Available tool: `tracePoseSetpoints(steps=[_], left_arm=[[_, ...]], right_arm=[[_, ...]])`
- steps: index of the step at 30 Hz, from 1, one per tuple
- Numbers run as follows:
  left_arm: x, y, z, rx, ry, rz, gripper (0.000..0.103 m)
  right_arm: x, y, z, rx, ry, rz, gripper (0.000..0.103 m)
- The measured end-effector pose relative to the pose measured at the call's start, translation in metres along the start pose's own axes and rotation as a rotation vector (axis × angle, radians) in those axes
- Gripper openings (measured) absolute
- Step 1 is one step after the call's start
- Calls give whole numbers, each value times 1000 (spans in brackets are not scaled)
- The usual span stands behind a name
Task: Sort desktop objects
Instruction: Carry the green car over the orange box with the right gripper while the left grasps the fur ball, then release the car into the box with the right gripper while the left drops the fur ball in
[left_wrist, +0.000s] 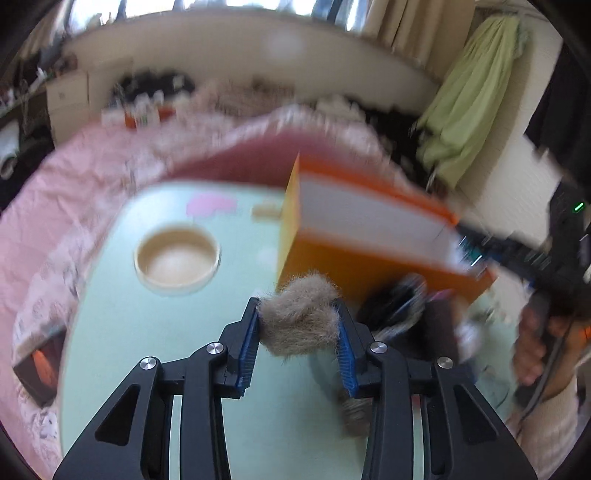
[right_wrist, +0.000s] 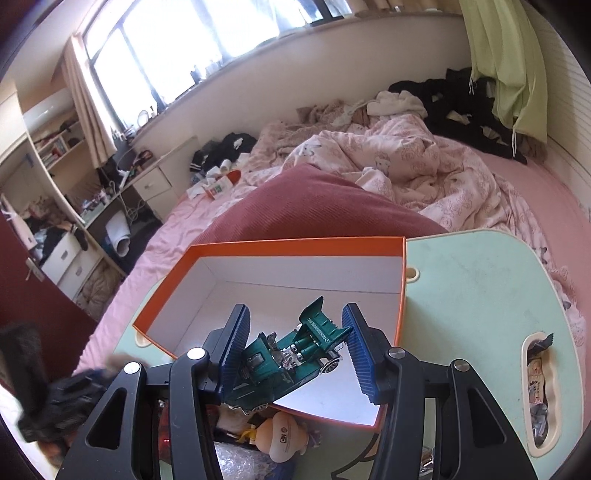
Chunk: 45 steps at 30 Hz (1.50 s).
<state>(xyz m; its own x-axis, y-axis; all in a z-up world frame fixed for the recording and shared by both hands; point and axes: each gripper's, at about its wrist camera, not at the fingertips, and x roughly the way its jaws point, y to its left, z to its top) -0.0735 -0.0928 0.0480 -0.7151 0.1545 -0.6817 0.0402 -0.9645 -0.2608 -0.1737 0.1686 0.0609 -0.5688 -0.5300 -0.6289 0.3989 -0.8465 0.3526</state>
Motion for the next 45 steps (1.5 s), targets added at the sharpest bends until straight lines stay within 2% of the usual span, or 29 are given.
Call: tracePoseSetpoints(steps=[1,3,6,9,11,12,13,14,16,20,23,27,31,34,39,42,44,45], left_arm=[[-9,-12,7,18,-40,5,38],[-13,-38,21,64,-56,1,38],[2,-72,43,103,-25,9,39],[30,-90,58,104,14,-18,40],[44,-92,60,87,66,-7,46],[46,-92,59,79,74,-5,47],[44,-91,58,71,64,-12,51],[41,-91,56,67,46,-16,58],[27,-87,49,61,-8,-11,71],[-12,-77,33,39,-91,0,77],[-39,-74,10,58,-106,-16,80],[-58,-71,-31,100,-111,6,80],[-58,-79,-63,201,-78,79,80],[-60,-80,-86,244,-90,122,80],[-44,-74,-105,249,-60,159,80],[-26,-72,-110,227,-24,170,81],[-21,-71,-114,214,-40,142,94],[-21,-71,-114,215,-43,145,94]], right_arm=[[0,1,0,-5,-1,-5,51],[1,3,1,-9,0,-12,51],[4,3,1,-7,1,-15,51],[6,1,-1,1,8,-8,52],[5,1,-1,1,2,-11,53],[3,0,-1,3,-5,-14,58],[0,0,-1,6,-13,-13,62],[-3,-1,-1,11,-25,-7,64],[-12,-2,-1,17,-51,3,66],[-32,2,-7,-2,-84,12,67],[-53,8,-24,-32,-95,23,76],[-84,15,-61,-86,-84,4,88],[-99,18,-101,-142,-25,-34,91],[-101,20,-128,-177,16,-61,91],[-93,28,-155,-291,39,-163,91],[-83,29,-160,-302,73,-164,93],[-74,26,-161,-298,113,-169,99],[-71,25,-161,-294,118,-177,102]])
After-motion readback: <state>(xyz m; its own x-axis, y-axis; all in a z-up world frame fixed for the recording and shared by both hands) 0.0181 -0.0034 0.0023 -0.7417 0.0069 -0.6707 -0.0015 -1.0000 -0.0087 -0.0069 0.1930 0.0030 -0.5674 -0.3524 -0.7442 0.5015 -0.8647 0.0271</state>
